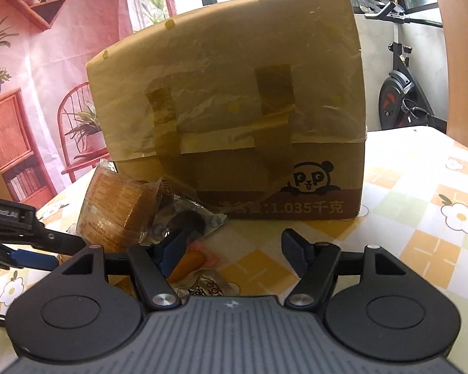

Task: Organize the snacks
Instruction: 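Lower both tools back to the snacks in front of the box, then grasp the orange-printed snack bar with the left tool while the right grasps the brown bread packet, then lift both held snacks up and carry them over the box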

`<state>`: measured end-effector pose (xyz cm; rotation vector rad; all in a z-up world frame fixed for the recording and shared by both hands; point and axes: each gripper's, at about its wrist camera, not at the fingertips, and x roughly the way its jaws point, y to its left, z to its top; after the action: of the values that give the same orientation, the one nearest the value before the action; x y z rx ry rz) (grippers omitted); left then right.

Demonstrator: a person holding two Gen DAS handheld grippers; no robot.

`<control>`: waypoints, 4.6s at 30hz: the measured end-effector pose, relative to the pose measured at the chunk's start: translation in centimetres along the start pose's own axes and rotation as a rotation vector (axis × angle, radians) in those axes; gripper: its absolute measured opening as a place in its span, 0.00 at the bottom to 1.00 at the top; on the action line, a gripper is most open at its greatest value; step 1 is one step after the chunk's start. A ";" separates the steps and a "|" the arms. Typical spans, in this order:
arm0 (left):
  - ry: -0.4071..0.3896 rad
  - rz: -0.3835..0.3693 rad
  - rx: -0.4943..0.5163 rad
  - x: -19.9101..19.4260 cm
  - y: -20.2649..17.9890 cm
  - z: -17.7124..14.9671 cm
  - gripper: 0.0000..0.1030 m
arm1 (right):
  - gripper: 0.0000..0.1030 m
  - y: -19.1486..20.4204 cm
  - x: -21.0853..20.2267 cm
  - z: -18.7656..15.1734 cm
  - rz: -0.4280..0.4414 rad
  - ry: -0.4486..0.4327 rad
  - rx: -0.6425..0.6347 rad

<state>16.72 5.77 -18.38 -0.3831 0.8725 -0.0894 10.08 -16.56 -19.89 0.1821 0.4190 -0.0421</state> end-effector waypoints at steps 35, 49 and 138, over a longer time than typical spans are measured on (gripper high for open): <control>-0.022 0.113 0.079 0.0 1.9 -0.8 0.76 | 0.69 -0.5 0.4 0.0 0.008 0.027 0.021; -0.024 0.090 0.081 -1.0 2.9 -1.3 0.52 | 0.69 -0.4 0.5 0.0 0.012 0.037 0.010; -0.213 0.051 0.114 -4.9 5.5 -1.0 0.48 | 0.76 1.2 -3.0 2.6 0.003 -0.061 -0.031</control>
<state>12.32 11.73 -17.39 -0.2582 0.6629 -0.0498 8.51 -15.81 -16.16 0.1509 0.3582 -0.0383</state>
